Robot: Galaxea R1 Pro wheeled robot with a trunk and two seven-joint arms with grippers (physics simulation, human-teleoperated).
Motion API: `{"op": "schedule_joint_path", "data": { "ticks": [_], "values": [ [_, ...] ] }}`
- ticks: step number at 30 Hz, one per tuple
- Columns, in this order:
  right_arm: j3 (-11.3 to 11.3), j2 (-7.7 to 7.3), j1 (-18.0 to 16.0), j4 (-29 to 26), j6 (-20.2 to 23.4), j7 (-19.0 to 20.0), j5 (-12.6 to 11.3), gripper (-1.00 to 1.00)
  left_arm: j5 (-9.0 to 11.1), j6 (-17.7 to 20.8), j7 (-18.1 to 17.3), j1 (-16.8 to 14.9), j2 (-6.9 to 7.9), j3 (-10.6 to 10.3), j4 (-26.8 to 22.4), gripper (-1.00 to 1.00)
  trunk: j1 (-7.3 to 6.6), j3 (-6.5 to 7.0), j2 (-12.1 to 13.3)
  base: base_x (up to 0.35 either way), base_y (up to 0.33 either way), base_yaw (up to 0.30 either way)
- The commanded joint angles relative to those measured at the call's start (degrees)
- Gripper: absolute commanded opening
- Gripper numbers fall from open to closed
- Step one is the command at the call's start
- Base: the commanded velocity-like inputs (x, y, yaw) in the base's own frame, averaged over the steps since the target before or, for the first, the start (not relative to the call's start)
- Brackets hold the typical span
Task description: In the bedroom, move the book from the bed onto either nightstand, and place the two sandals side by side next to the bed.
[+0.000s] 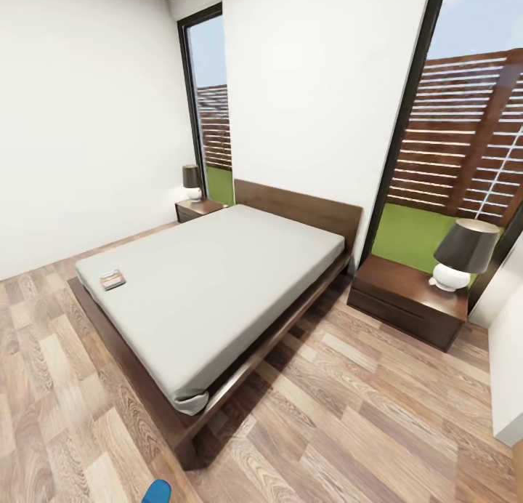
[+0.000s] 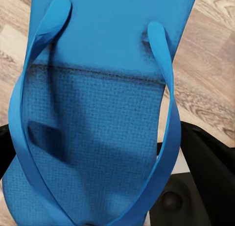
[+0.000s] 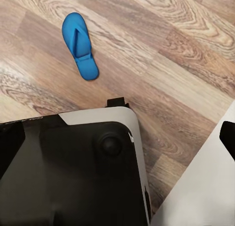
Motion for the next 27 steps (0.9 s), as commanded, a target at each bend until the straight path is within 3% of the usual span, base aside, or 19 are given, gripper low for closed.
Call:
{"op": "schedule_joint_path", "data": {
  "ticks": [1,13,27],
  "values": [
    [-0.4,0.0,-0.05,0.07,-0.21,0.38,-0.15,1.0,0.15,-0.16,0.24,-0.05,0.0,-0.51,0.04,-1.0,0.03,-0.12,-0.12,-0.002,0.0,0.009],
    [-0.4,0.0,-0.05,0.07,-0.21,0.36,-0.15,1.0,0.15,-0.16,0.25,-0.05,0.0,-0.51,0.04,-1.0,0.03,-0.13,-0.12,0.0,0.0,0.146],
    [-0.4,-0.01,-0.05,0.07,-0.21,0.35,-0.15,1.0,0.15,-0.16,0.24,-0.05,0.0,-0.51,0.04,-1.0,0.03,-0.13,-0.12,0.0,0.0,0.021]
  ]
}}
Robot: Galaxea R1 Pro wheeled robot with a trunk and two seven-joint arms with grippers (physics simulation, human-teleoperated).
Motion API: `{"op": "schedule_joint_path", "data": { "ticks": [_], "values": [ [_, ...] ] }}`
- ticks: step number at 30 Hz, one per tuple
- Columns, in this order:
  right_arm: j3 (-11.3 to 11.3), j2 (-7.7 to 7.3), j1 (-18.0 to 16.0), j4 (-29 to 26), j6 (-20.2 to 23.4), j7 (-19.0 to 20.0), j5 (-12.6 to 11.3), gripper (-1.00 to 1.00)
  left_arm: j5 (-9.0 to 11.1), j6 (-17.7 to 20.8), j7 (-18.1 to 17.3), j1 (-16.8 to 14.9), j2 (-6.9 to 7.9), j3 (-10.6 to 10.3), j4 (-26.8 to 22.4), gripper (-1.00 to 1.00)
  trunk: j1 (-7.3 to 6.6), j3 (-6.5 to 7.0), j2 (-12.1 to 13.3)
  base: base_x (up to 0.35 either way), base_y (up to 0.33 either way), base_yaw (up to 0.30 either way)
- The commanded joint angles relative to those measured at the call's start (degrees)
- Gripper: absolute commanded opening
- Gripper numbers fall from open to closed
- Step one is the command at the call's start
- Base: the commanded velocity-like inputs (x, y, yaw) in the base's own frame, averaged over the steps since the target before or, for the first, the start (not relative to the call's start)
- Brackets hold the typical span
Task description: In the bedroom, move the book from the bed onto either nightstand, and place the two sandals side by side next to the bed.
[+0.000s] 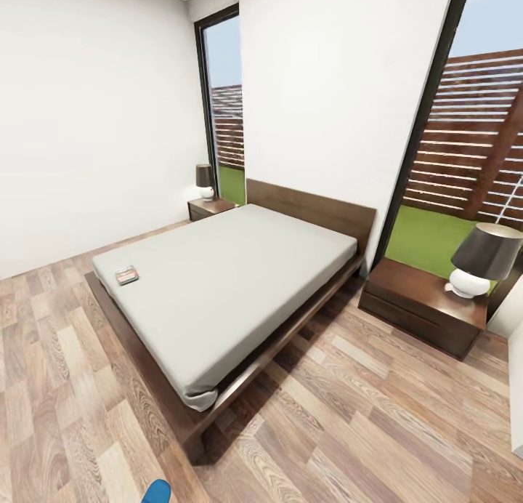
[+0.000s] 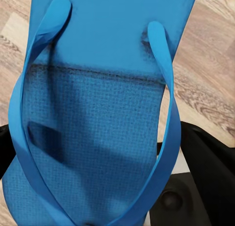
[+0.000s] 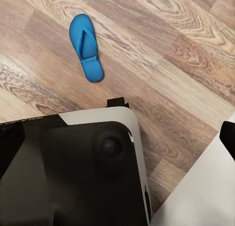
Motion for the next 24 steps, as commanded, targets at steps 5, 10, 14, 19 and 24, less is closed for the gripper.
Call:
{"op": "schedule_joint_path", "data": {
  "ticks": [5,10,14,19,24],
  "values": [
    [-0.4,-0.01,-0.05,0.07,-0.21,0.36,-0.15,1.0,0.13,-0.16,0.24,-0.05,0.0,-0.5,0.05,-1.0,0.03,-0.12,-0.12,-0.061,0.0,0.001],
    [-0.4,-0.01,-0.05,0.07,-0.21,0.41,-0.15,1.0,0.15,-0.16,0.22,-0.05,0.0,-0.5,0.05,-1.0,0.03,-0.12,-0.12,-0.027,0.0,0.0],
    [-0.4,0.01,-0.05,0.07,-0.21,0.37,-0.15,1.0,0.15,-0.16,0.25,-0.06,0.0,-0.5,0.05,-1.0,0.03,-0.12,-0.12,-0.006,0.0,0.0],
    [-0.4,0.02,-0.05,0.07,-0.21,0.35,-0.15,1.0,0.15,-0.16,0.23,-0.05,0.0,-0.5,0.05,-1.0,0.03,-0.17,-0.12,-0.002,0.0,0.048],
    [-0.4,0.02,-0.05,0.07,-0.21,0.36,-0.15,1.0,0.15,-0.16,0.21,-0.05,0.0,-0.5,0.05,-1.0,0.03,-0.42,-0.12,0.0,0.0,0.17]
  ]
}}
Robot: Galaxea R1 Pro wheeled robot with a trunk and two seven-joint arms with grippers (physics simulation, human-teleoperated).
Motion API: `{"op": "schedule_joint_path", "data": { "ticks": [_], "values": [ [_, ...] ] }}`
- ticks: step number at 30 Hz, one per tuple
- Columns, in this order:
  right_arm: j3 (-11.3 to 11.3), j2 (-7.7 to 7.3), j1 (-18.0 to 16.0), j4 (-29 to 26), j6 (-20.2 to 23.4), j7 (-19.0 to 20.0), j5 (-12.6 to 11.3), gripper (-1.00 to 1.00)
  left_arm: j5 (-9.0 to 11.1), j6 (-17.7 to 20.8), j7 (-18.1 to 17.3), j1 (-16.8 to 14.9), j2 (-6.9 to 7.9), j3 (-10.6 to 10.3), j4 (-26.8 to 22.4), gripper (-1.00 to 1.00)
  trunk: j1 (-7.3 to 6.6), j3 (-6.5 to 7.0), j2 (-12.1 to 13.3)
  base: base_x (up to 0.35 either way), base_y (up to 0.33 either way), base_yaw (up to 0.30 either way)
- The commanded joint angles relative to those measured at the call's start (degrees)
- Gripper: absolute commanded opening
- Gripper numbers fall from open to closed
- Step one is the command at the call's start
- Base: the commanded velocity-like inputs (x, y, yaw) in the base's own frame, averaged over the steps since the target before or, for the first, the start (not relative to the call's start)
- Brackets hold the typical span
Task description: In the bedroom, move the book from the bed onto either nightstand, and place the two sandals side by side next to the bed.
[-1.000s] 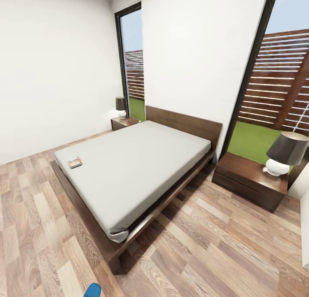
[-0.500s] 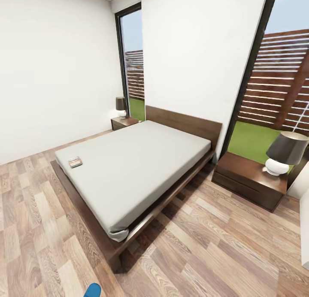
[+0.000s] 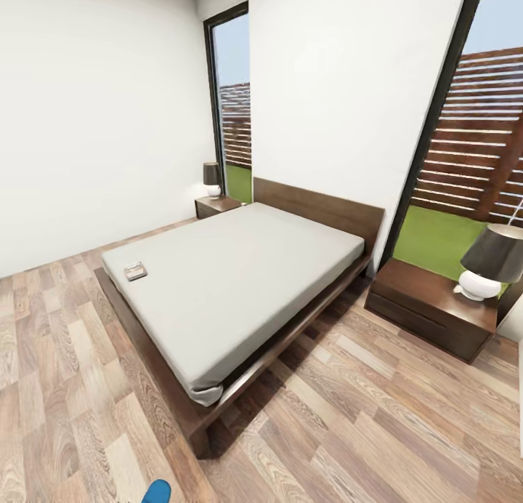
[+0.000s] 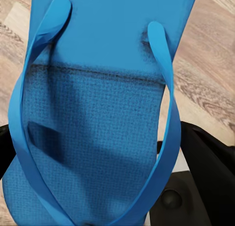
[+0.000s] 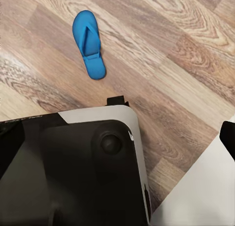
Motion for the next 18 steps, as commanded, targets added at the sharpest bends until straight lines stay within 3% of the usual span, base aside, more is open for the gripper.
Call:
{"op": "schedule_joint_path", "data": {
  "ticks": [1,18],
  "values": [
    [-0.4,-0.01,-0.04,0.06,-0.2,0.38,-0.15,1.0,0.15,-0.17,0.25,-0.06,-0.01,-0.51,0.06,-1.0,0.03,-0.17,-0.12,0.0,0.0,0.169],
    [-0.4,-0.03,-0.04,0.06,-0.2,0.44,-0.15,1.0,0.15,-0.17,0.27,-0.06,-0.01,-0.51,0.06,-1.0,0.03,-0.39,-0.12,0.0,-0.039,0.041]
  ]
}}
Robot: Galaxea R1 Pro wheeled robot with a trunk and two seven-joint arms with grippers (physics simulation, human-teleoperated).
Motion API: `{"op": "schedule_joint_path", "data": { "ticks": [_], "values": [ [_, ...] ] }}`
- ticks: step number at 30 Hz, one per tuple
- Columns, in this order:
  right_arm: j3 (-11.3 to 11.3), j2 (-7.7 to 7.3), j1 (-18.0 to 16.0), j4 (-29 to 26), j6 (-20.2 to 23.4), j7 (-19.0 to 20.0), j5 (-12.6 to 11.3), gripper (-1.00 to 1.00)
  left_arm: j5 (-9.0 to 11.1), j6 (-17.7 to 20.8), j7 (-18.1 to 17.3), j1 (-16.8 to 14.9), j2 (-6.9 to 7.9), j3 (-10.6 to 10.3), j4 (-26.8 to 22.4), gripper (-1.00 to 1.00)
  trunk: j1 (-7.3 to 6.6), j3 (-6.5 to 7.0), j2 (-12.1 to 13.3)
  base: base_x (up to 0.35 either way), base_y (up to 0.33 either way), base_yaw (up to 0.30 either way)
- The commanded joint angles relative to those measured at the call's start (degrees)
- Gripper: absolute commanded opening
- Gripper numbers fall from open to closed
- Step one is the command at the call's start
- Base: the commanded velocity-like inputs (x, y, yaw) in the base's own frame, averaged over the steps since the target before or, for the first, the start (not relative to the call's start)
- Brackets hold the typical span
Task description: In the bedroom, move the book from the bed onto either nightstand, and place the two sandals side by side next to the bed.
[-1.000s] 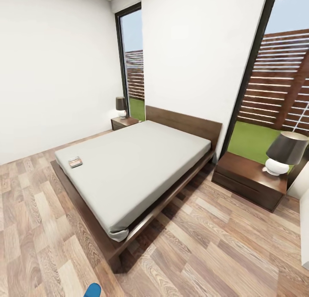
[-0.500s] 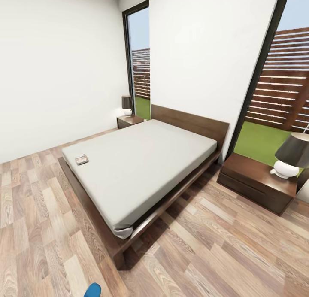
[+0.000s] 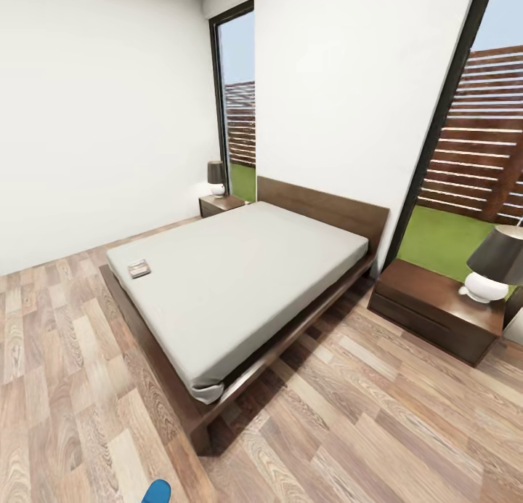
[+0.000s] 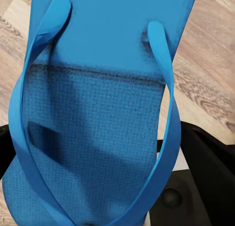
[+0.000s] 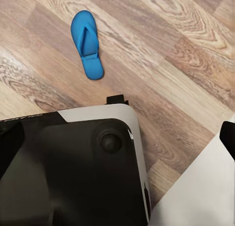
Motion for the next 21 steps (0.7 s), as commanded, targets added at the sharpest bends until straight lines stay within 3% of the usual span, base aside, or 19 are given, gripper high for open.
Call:
{"op": "schedule_joint_path", "data": {
  "ticks": [1,21],
  "values": [
    [-0.4,-0.01,-0.05,0.08,-0.2,0.39,-0.15,1.0,0.15,-0.17,0.25,-0.05,0.0,-0.51,0.05,-1.0,0.03,-0.12,-0.11,0.0,-0.047,0.003],
    [-0.38,-0.04,-0.05,0.02,-0.2,0.37,-0.12,1.0,0.15,-0.17,0.22,-0.06,0.0,-0.51,0.05,-1.0,0.03,-0.12,-0.11,0.0,-0.006,0.0]
  ]
}}
